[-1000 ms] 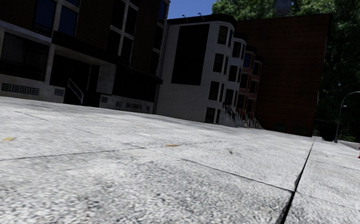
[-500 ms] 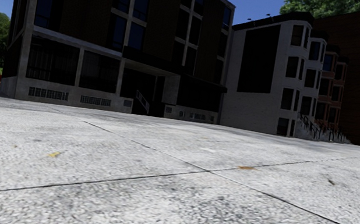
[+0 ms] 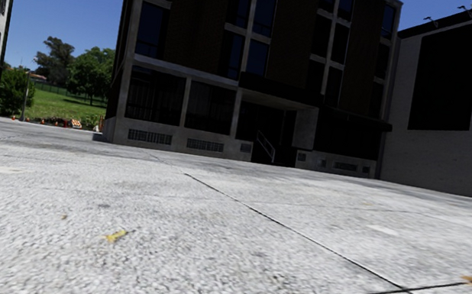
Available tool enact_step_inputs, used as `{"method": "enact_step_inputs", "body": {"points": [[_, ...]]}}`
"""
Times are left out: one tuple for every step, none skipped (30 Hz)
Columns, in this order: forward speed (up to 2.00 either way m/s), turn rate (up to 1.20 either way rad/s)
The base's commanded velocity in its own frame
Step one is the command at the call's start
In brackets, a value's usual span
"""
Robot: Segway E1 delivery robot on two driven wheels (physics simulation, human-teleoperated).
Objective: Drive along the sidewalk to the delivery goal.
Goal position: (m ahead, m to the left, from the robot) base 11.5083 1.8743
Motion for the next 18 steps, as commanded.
{"method": "enact_step_inputs", "body": {"points": [[2.00, 0.66], [2.00, 0.62], [2.00, 0.52], [2.00, 0.49], [2.00, 0.49], [2.00, 0.48], [2.00, 0.00], [2.00, 0.00], [2.00, 0.00], [2.00, 0.00], [2.00, 0.00], [2.00, 0.00], [2.00, 0.00], [2.00, 0.00], [2.00, 0.00], [2.00, 0.00], [2.00, 0.00], [2.00, 0.00]]}}
